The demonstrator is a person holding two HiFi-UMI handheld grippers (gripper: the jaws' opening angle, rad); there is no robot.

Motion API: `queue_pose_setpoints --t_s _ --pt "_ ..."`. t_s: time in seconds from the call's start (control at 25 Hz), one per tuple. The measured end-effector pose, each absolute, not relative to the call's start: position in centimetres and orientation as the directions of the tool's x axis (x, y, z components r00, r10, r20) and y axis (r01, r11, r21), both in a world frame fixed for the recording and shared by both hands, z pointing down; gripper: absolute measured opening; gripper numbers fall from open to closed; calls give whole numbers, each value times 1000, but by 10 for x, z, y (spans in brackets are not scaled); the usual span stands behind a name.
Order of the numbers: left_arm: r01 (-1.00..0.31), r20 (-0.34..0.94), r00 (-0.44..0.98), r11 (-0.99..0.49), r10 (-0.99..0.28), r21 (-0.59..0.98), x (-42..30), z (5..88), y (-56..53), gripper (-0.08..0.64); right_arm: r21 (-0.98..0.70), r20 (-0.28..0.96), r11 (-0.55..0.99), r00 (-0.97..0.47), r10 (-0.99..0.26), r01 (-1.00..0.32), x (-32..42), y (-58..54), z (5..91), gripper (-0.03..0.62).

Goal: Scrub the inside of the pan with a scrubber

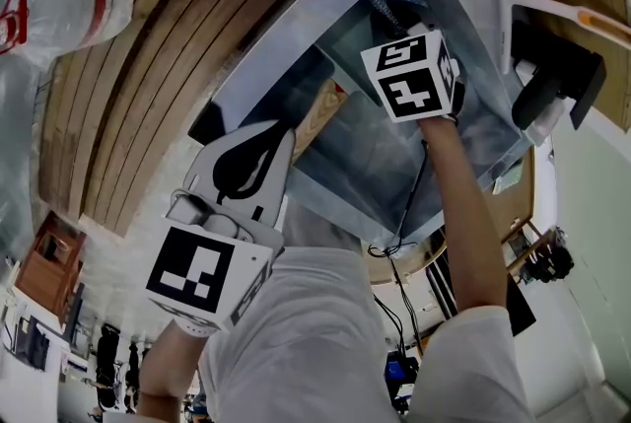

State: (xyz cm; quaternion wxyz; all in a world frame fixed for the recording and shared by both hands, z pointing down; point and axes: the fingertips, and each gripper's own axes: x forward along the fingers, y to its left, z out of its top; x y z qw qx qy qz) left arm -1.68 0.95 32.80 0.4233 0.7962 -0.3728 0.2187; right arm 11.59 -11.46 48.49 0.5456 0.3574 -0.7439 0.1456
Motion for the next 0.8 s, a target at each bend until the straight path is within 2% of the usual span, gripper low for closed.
queue_pose_setpoints --t_s 0.2,0.4,0.64,0.8 --pt "-774 659 632 -369 -406 515 -12 326 12 5 78 886 624 -233 -400 -777 119 -114 462 57" --pt "-772 659 634 -373 -405 514 -9 325 13 5 -150 850 445 -346 -399 -883 124 -118 444 57" --pt "-775 662 631 -374 -405 510 -9 325 15 5 -236 851 313 -352 -391 -920 134 -128 441 57" --pt "-777 662 628 -371 -409 508 -9 325 15 5 -338 852 224 -398 -340 -914 135 -137 441 58"
